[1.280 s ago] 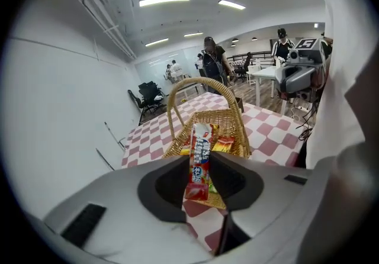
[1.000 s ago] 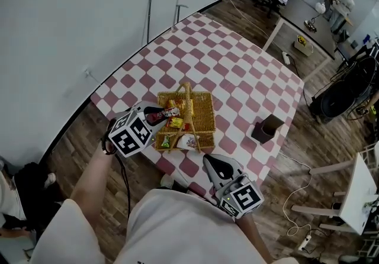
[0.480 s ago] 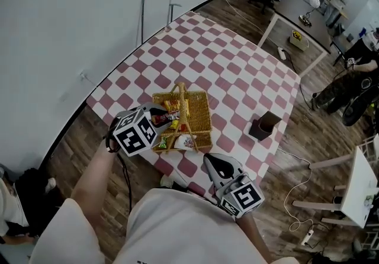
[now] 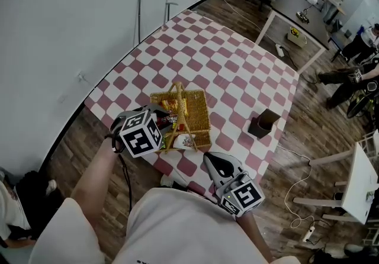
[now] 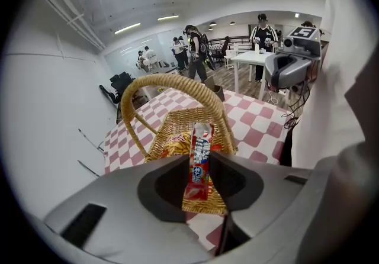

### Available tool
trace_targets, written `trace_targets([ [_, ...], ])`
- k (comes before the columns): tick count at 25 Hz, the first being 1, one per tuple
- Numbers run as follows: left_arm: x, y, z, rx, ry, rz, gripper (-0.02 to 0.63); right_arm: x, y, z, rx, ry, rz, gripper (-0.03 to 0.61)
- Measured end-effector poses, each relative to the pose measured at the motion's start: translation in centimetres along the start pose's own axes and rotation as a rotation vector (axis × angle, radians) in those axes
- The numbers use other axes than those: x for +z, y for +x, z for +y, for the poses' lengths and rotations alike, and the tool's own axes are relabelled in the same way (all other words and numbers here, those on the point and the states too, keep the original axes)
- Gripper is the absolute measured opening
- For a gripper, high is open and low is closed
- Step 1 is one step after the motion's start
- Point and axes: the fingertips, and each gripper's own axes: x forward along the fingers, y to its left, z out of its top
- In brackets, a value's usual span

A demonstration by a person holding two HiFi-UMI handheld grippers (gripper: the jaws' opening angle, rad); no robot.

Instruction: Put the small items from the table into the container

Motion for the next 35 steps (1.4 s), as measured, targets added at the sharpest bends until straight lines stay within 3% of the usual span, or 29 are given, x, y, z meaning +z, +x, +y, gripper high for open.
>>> trace_targets([
  [8, -0.3, 0.9, -0.7, -0.002, 0.065, 0.059, 0.129, 0.0, 0.0, -0.1, -0.004, 0.003, 0.001, 0.012],
  [16, -0.3, 1.4, -0.9, 0.005, 0.080, 0.064, 0.132, -0.2, 0.0, -0.3, -0.009, 0.006, 0.001, 0.012],
  [28, -0.2, 1.0, -0.5, 0.023, 0.071, 0.040, 0.152, 0.1, 0.1, -0.3, -0.007, 0.006, 0.000, 0.012],
  [35, -0.4, 0.3, -0.3, 0.027, 0.011, 0.010, 0.152, 0.0, 0.1, -0.3, -0.004, 0.005, -0.001, 0.012],
])
